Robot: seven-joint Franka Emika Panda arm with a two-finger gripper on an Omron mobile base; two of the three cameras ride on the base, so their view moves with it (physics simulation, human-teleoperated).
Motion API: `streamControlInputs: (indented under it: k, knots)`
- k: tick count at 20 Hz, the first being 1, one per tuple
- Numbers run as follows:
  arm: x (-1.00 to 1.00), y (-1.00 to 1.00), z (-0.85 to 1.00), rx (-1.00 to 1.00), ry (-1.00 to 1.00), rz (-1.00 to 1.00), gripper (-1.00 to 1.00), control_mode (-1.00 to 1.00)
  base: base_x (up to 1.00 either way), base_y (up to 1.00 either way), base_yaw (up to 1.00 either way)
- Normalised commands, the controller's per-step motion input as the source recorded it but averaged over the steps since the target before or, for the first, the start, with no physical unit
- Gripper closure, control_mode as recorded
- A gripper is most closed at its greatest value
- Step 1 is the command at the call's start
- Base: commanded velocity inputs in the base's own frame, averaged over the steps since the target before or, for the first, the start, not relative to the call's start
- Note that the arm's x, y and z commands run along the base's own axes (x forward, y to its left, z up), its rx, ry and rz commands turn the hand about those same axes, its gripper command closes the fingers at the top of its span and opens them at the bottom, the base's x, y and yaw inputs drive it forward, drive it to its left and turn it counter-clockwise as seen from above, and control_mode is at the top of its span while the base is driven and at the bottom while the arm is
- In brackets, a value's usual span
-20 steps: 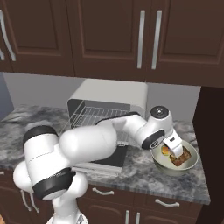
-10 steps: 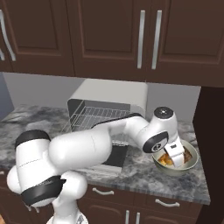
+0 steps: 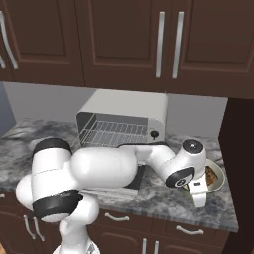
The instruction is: Pick up the heated bread from the toaster oven and place it in the bowl. Then move the bread bowl to the dining counter.
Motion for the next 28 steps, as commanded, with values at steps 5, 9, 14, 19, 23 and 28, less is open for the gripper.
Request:
streamControlInputs:
  k: [5,9,14,19,23,28]
  knots:
    - [0.1,0.0,-0.46,0.1,0.0,-0.01,1.0,-1.0,0.0,0.0,0.0]
    - [0.14,0.0,-0.45,0.01,0.0,-0.01,1.0,-1.0,0.0,0.0,0.0]
    - [-0.02,0.08,0.0,0.0,-0.01,-0.01,1.0,-1.0,0.0,0.0,0.0]
    - [-0.42,0.72,0.43,0.0,-0.15,-0.05,1.0,-1.0,0.0,0.0,0.0]
    - [-0.83,0.94,0.61,-0.02,-0.2,-0.01,1.0,-1.0,0.0,0.0,0.0]
    - [-0.37,1.0,0.39,-0.05,-0.32,0.0,1.0,-1.0,0.0,0.0,0.0]
